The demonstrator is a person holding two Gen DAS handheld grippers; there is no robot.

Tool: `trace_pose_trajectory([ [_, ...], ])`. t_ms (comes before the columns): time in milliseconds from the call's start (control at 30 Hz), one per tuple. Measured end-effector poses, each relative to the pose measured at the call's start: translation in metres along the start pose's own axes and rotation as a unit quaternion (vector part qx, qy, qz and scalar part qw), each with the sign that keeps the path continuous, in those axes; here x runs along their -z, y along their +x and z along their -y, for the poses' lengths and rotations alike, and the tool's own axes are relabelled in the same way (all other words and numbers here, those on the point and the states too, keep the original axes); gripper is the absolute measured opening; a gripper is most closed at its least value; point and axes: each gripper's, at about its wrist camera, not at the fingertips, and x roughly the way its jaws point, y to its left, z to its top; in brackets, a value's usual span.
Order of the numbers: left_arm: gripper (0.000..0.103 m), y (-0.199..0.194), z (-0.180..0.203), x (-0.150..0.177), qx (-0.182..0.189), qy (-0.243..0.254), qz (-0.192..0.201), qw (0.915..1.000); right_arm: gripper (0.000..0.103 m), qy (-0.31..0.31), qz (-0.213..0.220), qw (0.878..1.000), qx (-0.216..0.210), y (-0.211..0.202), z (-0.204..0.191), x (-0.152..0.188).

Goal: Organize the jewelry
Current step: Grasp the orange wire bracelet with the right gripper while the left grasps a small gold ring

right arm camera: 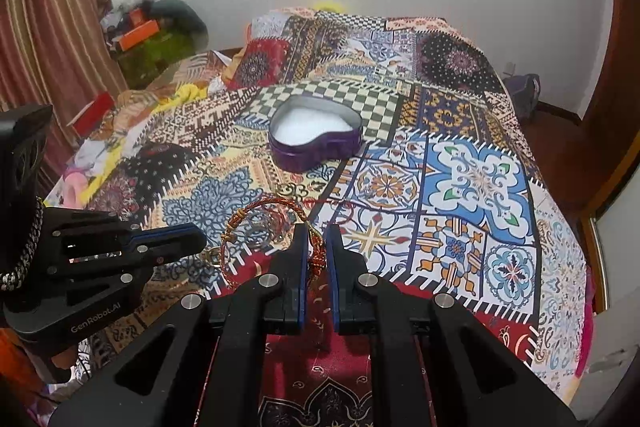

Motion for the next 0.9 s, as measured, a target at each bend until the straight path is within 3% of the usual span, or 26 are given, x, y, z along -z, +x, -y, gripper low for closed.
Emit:
trace_pose_trajectory([
  [67,0.004,0.002,-0.001,0.001,-0.006,-0.001,-0.009,0.9999,0.008,0.000,0.004,1.000,0.000,-0.003,-0.001,0.000],
  [133,0.025,0.005,-0.003,0.003,-0.003,-0.005,-0.025,0.9997,0.008,0.001,0.005,1.000,-0.001,-0.004,-0.001,0.000],
  [200,0.039,0.008,-0.005,0.006,0.016,-0.019,-0.036,0.9990,0.008,0.004,0.004,1.000,-0.005,-0.004,0.000,0.001],
  [233,0.039,0.009,-0.005,0.008,0.024,-0.024,-0.037,0.9987,0.008,0.006,0.004,1.000,-0.008,-0.004,0.001,0.001],
  [500,0.038,0.024,-0.003,0.013,0.014,-0.026,-0.038,0.9989,0.008,0.012,0.004,1.000,-0.009,-0.008,0.004,0.007],
  [700,0.016,0.032,0.008,0.012,-0.016,0.015,-0.030,0.9993,0.008,0.011,0.008,1.000,-0.007,-0.009,0.004,0.006],
  [900,0.008,0.026,0.004,0.008,-0.007,0.008,-0.024,0.9997,0.008,0.011,0.010,1.000,-0.007,-0.010,0.003,0.006],
])
